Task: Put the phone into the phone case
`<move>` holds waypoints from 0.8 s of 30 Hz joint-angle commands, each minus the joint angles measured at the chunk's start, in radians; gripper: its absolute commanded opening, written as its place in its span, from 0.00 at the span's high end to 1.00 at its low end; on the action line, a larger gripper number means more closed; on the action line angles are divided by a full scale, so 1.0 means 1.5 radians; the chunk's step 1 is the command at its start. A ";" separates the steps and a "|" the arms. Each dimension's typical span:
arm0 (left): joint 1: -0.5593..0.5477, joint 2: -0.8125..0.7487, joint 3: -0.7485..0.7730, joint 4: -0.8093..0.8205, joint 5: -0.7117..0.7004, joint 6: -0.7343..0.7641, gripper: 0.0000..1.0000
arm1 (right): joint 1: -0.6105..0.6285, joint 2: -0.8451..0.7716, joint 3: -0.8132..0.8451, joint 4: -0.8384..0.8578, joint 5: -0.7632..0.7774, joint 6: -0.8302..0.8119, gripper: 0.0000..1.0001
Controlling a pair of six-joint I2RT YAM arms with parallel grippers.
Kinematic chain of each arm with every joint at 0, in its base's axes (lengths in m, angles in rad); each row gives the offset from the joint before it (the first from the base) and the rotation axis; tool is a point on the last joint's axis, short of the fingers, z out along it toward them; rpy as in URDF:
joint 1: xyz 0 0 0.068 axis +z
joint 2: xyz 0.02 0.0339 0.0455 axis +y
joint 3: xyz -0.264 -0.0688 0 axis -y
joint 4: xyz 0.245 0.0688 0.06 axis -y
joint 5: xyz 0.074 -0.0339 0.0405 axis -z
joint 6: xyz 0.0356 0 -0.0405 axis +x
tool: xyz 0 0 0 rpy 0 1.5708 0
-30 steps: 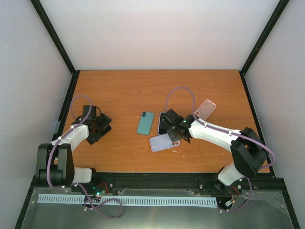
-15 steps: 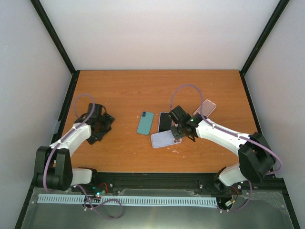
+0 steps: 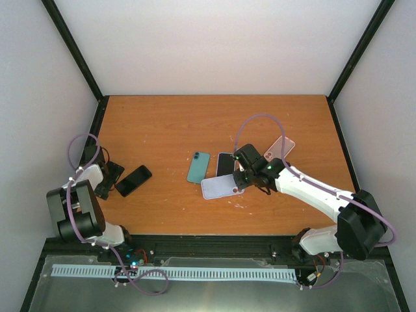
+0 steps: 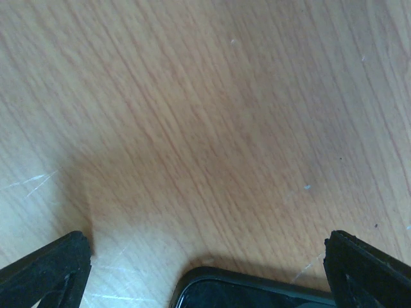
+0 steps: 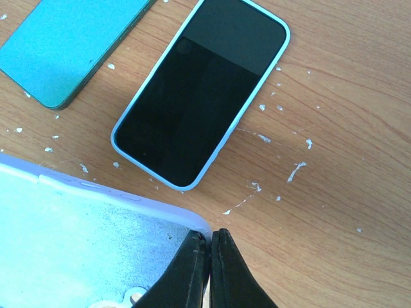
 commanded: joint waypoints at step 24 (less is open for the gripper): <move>-0.278 -0.034 -0.073 0.052 0.229 -0.146 0.01 | -0.007 0.015 0.008 -0.021 0.010 -0.052 0.97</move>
